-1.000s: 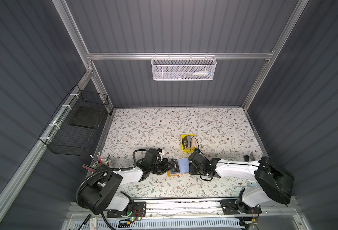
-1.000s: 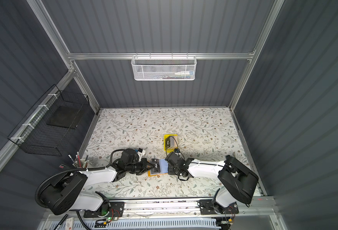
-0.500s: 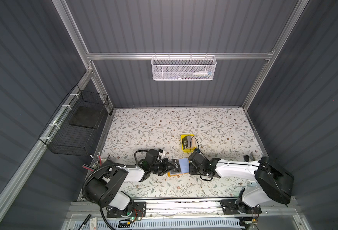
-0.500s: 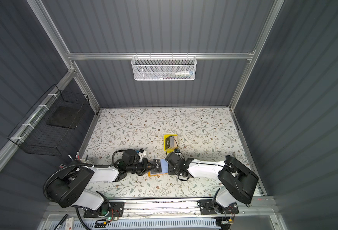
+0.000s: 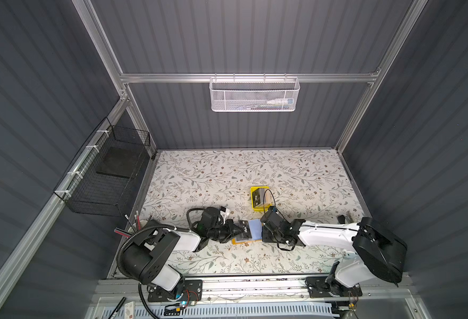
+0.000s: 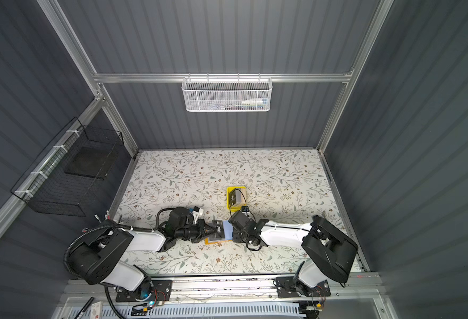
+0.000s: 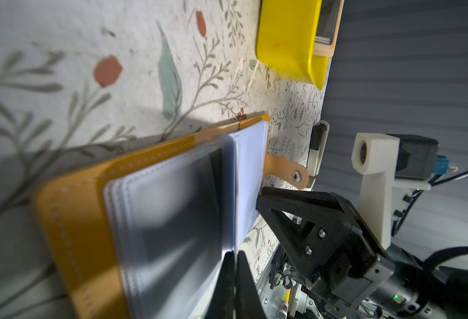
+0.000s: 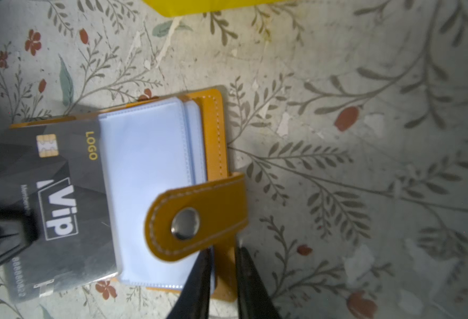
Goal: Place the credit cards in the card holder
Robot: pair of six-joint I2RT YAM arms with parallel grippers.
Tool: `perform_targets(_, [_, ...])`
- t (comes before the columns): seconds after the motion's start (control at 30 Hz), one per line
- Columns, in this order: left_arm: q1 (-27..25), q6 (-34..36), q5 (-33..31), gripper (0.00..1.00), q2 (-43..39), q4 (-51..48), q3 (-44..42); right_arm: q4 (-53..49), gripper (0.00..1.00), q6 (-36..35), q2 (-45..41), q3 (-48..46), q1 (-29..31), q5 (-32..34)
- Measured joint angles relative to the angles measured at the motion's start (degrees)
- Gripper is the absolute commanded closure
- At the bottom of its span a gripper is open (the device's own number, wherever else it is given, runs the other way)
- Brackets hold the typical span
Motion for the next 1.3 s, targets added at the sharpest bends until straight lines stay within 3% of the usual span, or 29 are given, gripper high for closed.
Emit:
perform_targets(1.2, [-1.42,-2.10,1.18,1.00,7.87,8.79,0.35,1.75,0.81,-0.17,-0.72,-1.16,0.02,-0.44])
perform_targets(1.3, [-1.64,-2.08,0.94,0.96,7.87,8.33,0.81,3.28,0.81,-0.28,-1.49,-2.38,-0.02,-0.66])
